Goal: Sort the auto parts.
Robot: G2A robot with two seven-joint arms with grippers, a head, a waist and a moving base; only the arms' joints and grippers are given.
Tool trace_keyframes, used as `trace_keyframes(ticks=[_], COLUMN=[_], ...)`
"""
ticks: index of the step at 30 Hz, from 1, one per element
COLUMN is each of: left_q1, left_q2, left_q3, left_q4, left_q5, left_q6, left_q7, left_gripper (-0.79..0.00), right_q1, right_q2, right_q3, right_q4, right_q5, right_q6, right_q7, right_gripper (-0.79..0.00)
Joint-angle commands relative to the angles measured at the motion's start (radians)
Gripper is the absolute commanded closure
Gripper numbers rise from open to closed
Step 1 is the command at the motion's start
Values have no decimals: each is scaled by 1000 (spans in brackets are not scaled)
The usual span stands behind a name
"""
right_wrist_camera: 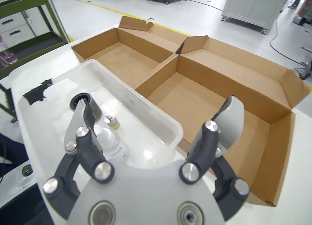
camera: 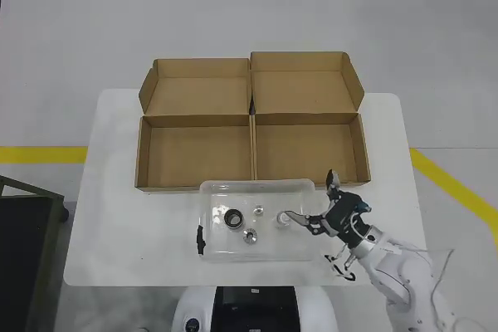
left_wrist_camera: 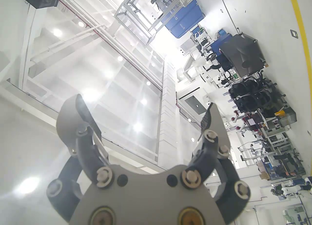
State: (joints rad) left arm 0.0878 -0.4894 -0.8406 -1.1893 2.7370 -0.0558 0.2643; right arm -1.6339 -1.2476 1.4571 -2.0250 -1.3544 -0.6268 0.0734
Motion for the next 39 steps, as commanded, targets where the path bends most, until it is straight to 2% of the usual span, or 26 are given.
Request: trace_keyframes(ticks=[1, 11, 20, 22, 35, 37, 39], left_q1=[0, 0, 0, 0, 0, 0, 0], left_q2=[0, 0, 0, 0, 0, 0, 0], left_q3=[0, 0, 0, 0, 0, 0, 0], left_q4=[0, 0, 0, 0, 0, 0, 0], left_q5=[0, 0, 0, 0, 0, 0, 0], left_q6=[0, 0, 0, 0, 0, 0, 0], left_q7=[0, 0, 0, 0, 0, 0, 0], left_gripper=[-785, -785, -785, -785, -785, -785, -785], right_q1=[4, 7, 14, 19, 48, 52, 56], right_q2=[4, 21, 30, 31, 42, 44, 46], right_q3=[-9, -59, -89, -97, -121, -127, -134], right_q4=[-11, -36, -19, -16, 9, 9, 8], right_q5=[-19, -143, -157, -158, -157, -166, -177], right_q6=[-34, -125, -145, -135, -114, -119, -121], right_q7=[20, 91, 155, 170, 249, 257, 262], right_gripper=[-785, -785, -785, -733, -600, -533, -400])
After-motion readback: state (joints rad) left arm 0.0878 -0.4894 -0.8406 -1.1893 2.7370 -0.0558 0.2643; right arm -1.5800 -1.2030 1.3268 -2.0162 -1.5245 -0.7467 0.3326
